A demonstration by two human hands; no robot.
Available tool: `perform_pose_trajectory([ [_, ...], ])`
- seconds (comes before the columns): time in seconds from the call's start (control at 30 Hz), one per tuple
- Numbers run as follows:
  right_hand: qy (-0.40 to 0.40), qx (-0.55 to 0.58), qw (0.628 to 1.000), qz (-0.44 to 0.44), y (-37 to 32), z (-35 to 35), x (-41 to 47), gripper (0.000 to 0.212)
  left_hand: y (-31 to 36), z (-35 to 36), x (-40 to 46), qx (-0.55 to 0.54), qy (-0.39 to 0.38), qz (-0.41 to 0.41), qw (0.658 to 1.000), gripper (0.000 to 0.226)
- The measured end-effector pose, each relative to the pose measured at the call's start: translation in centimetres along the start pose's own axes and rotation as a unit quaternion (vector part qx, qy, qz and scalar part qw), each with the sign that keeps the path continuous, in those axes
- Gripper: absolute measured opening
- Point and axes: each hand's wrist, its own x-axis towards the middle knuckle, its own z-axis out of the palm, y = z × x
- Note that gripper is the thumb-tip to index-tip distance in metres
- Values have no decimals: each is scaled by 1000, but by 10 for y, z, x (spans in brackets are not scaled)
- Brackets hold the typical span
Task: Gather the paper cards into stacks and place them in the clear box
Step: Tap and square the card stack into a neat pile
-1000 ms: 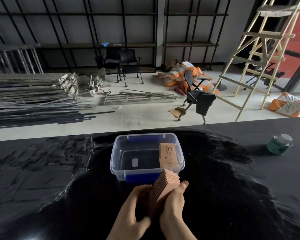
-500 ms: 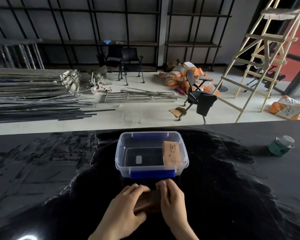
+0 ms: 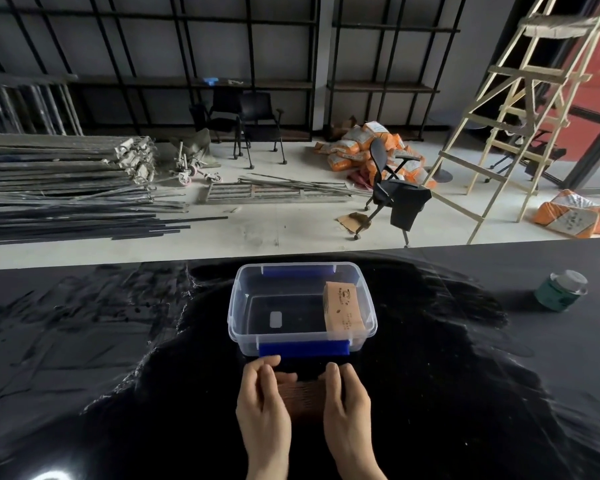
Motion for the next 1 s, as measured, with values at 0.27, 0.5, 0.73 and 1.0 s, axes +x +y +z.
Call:
perform_pose_trajectory([
  [0.27, 2, -24, 1000, -20, 10, 3, 0, 32, -18, -2, 9, 22, -27, 16, 999, 34],
  [0.5, 3, -15, 999, -32, 12, 2, 4, 32, -27, 2, 12, 32, -29, 26, 999, 38],
  [0.73, -5, -18, 999, -44, 16, 3, 6, 34, -22, -14, 20, 166, -114, 123, 972, 24],
  [1.0, -13, -11, 1000, -3, 16, 3, 7, 35, 32, -30, 33, 431, -387, 261, 772, 60],
])
